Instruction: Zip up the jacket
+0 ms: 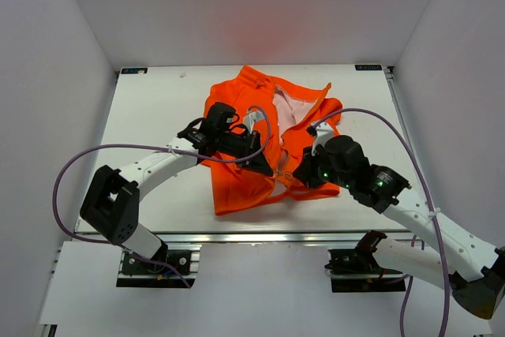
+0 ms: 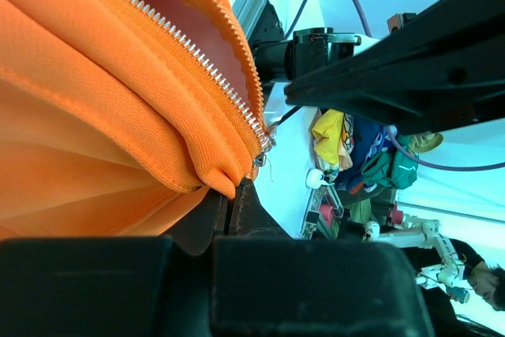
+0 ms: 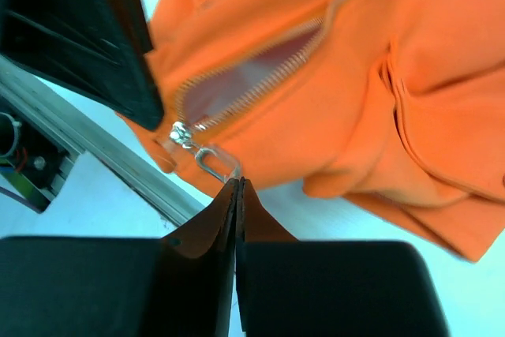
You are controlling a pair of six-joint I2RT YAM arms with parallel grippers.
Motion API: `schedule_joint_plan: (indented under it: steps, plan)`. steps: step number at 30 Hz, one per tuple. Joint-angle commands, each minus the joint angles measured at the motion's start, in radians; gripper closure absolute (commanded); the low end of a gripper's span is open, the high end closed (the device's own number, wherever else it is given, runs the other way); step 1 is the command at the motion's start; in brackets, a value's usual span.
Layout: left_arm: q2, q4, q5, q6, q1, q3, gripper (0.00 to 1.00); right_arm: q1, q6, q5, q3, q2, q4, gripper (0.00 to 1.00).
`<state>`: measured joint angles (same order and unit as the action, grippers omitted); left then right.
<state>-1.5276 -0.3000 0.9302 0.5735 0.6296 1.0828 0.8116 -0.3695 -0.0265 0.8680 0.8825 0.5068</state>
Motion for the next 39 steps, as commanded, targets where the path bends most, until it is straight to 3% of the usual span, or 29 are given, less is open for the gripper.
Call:
schedule_joint_plan:
  steps: [1, 11, 20, 26, 39]
  plan:
    - [0.047, -0.037, 0.021, -0.031, -0.001, 0.023, 1.00, -0.009, -0.039, -0.032, -0.020, -0.019, 0.050, 0.99]
    - [0.049, -0.039, 0.036, -0.046, 0.001, 0.028, 1.00, -0.012, 0.032, 0.112, -0.063, -0.037, -0.050, 1.00]
    - [0.063, -0.030, 0.053, -0.087, -0.001, 0.011, 1.00, -0.015, 0.080, 0.118, -0.034, -0.017, -0.102, 0.67]
    - [0.063, 0.036, 0.094, -0.077, -0.001, -0.014, 1.00, -0.075, 0.054, 0.217, -0.029, 0.030, -0.111, 0.52]
    - [0.055, 0.090, 0.121, -0.049, -0.001, -0.024, 1.00, -0.218, -0.039, 0.507, -0.135, 0.024, -0.266, 0.48]
